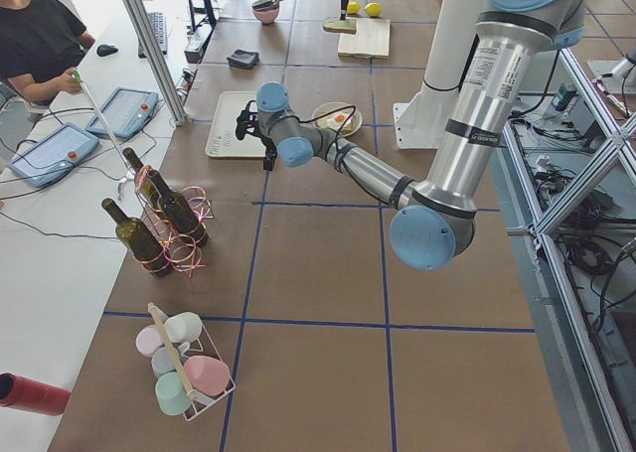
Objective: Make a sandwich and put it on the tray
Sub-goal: 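Lift the bread slice with the right gripper and carry it over the plate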
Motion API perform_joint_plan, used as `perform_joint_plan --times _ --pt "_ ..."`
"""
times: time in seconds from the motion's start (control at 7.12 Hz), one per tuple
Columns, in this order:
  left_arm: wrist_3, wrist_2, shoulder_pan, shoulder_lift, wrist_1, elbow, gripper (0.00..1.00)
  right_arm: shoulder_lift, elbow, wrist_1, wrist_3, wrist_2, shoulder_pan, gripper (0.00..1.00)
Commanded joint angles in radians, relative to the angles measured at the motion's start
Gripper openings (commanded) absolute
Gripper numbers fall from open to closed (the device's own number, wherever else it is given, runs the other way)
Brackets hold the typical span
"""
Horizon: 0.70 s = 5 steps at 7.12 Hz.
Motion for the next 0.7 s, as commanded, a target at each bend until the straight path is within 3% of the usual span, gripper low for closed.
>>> perform_joint_plan --times 0.0,0.28,0.56 --pt "0.000 0.000 0.000 0.000 -0.010 0.007 1.00 0.274 0.011 -0.312 0.004 -0.016 -0.070 0.00" --pt "-0.002 -0.002 0.002 0.000 -0.010 0.007 1.00 0.458 0.013 -0.502 0.050 -0.143 -0.220 0.00" --pt "-0.009 -0.002 0.002 0.000 -0.011 0.008 1.00 0.587 -0.001 -0.562 0.132 -0.396 -0.449 0.00"
